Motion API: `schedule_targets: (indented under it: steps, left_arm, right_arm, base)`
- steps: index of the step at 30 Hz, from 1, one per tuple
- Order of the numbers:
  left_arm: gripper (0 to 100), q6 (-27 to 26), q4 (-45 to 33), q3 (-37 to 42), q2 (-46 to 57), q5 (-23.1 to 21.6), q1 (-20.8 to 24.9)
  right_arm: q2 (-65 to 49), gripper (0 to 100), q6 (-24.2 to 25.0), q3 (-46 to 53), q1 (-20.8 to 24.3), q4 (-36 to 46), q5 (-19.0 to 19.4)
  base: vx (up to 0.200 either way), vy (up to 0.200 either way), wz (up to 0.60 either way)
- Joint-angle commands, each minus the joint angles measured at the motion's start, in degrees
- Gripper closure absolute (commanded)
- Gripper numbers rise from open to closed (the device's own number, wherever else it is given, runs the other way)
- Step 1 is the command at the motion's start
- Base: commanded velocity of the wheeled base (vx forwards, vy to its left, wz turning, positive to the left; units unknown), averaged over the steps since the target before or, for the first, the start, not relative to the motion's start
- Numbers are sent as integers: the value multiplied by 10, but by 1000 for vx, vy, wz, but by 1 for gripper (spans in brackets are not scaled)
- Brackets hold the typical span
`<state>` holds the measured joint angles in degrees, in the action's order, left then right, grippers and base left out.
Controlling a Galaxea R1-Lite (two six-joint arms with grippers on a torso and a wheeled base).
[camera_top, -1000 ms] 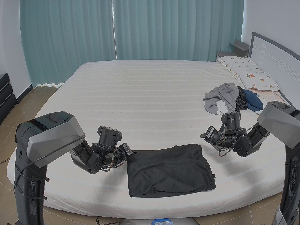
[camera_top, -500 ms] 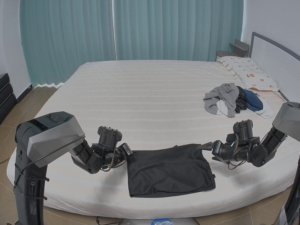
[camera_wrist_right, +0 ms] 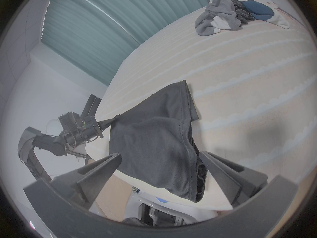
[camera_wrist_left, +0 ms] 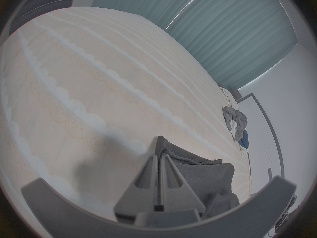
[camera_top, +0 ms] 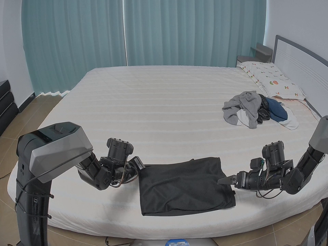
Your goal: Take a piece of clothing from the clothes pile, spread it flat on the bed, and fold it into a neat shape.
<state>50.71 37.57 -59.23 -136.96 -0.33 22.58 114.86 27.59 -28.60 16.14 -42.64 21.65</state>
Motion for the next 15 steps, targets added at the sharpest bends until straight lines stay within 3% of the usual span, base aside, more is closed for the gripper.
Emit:
schedule_targets:
  steps: [1,13,14,15]
  left_arm:
    - [100,0,0,0,0,0,0]
    - [100,0,0,0,0,0,0]
    - [100,0,0,0,0,-1,-1]
    - [100,0,0,0,0,-1,-1]
  right_arm:
    - [10,0,-18,11,5,0,1]
    - [20,0,-56,28,5,0,-4]
    - [20,100,-58,32,5,0,-5]
    - [20,100,-58,32,5,0,-5]
  base:
    - [0,0,0]
    - [0,0,0]
    - [0,0,0]
    - [0,0,0]
